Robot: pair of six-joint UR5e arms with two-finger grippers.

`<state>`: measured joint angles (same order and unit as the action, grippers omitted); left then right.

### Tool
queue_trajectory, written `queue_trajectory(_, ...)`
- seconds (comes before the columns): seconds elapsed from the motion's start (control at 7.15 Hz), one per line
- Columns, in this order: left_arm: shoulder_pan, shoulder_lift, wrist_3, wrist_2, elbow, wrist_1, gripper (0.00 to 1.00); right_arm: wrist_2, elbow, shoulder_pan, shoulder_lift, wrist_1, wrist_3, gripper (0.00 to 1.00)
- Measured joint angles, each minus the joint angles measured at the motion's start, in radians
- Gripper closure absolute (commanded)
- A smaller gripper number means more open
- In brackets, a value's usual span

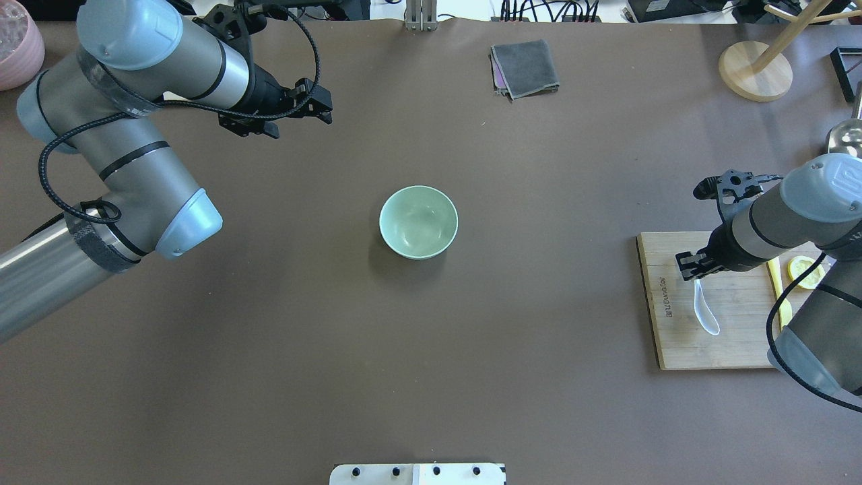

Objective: Place spoon in bowl
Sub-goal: 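Lift the white spoon with the right gripper and carry it over the bowl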

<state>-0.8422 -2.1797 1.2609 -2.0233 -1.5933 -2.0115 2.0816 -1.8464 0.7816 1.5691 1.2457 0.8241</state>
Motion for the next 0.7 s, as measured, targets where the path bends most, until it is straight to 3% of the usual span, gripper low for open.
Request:
queue_trajectory(0.42,-0.014,0.013,-0.039,-0.006,-0.003,-0.001,0.02,0.089,-0.062,0.078,-0.085,0.012,0.018,1.00)
queue_trajectory(0.7,-0.093,0.090,-0.258,-0.037,-0.008,-0.001,0.02,0.066,-0.012,0.093,-0.268,0.034,0.104,1.00)
